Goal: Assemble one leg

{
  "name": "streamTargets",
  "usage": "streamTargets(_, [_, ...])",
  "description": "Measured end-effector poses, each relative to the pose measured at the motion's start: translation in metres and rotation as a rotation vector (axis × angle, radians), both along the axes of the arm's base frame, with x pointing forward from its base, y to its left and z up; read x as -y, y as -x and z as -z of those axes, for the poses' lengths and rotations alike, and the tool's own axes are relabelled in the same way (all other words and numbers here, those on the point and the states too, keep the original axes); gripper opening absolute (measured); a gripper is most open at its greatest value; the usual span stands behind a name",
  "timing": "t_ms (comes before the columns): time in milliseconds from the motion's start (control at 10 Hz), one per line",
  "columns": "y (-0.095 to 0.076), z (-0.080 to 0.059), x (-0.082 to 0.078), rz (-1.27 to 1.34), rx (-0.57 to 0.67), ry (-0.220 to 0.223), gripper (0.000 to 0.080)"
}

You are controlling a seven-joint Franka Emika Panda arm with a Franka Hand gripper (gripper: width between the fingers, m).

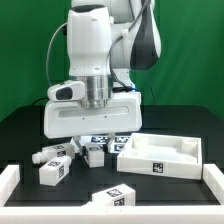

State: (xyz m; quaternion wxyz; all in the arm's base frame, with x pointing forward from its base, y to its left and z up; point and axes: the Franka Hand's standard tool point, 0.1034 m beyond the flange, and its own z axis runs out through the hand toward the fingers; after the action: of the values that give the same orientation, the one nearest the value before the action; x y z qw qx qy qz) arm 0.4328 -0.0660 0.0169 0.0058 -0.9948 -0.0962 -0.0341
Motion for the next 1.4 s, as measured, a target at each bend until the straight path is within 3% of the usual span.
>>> streamTargets(100, [0.000, 0.000, 0.000, 0.000, 0.000, 0.000, 0.0503])
streamTargets(200, [-0.001, -0.001, -0.001, -0.005, 0.000, 0.000, 0.0618])
streamTargets(300, [-0.008, -0.008, -0.007, -0.027, -0.001, -0.003, 0.0640])
streamTargets(600, [-0.033, -0.036, -0.036, -0.110, 0.013, -0.012, 0.0648])
streamTargets(700, [-0.045, -0.042, -0.043, -0.178, 0.019, -0.014, 0.0649])
streamTargets(800, [-0.055, -0.047, -0.062, -0.233, 0.040, -0.010, 0.0649])
streamTargets(900, [-0.055, -0.046, -0.072, -0.247, 0.045, -0.010, 0.0649])
streamTargets(1300, [-0.054, -0.046, -0.066, -0.239, 0.044, -0.009, 0.0649])
streamTargets(1400, [-0.046, -0.044, -0.067, -0.219, 0.048, -0.010, 0.0649])
